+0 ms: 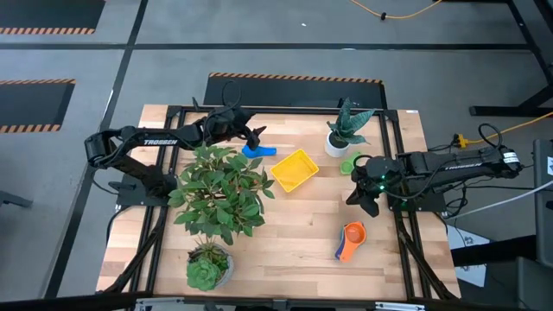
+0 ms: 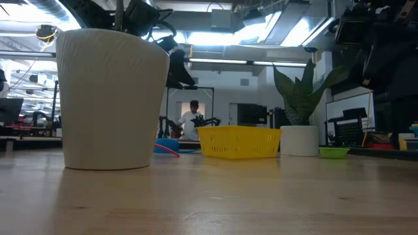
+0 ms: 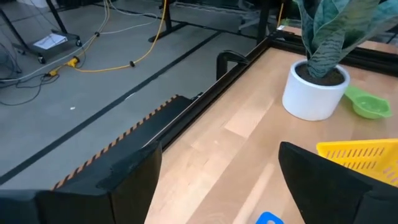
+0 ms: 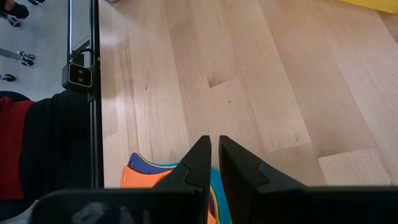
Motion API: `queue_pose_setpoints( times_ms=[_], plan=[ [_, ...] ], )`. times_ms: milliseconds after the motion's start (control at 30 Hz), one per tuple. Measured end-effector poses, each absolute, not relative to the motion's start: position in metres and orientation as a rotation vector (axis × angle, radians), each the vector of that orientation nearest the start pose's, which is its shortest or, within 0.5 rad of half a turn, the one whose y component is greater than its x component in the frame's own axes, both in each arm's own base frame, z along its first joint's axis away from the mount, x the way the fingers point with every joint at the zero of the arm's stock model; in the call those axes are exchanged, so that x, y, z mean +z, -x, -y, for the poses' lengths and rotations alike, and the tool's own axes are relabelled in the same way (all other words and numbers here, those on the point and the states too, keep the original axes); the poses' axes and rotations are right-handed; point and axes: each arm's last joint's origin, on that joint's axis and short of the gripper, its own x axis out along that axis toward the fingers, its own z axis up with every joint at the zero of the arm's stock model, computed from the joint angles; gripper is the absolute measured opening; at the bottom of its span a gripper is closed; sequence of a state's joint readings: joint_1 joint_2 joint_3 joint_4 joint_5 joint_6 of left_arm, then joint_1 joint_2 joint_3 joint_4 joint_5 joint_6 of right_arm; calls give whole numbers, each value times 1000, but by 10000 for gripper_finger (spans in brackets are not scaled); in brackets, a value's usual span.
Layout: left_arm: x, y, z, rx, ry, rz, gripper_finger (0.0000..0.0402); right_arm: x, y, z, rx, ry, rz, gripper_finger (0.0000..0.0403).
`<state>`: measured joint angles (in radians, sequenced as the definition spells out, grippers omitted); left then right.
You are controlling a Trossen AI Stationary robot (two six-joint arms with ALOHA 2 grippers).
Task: Nest measuring cups in basket
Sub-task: Move the blue measuring cup to the center of the table
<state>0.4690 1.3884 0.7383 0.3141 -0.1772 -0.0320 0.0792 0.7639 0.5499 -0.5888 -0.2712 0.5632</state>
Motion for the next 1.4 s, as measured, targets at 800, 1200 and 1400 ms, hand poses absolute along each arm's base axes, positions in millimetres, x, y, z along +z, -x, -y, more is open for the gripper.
queue_pose_setpoints(
  times_ms=[800,1200,1400],
  plan=[
    [198,-244,-127,493,59,-750,318,224,-147,-19,96,-604,-878,37],
    [168,-255,-132,482,81,-838,318,224,-147,-19,96,-603,-877,37],
    [149,-258,-134,476,95,-911,318,224,-147,-19,93,-602,-876,37]
  ],
)
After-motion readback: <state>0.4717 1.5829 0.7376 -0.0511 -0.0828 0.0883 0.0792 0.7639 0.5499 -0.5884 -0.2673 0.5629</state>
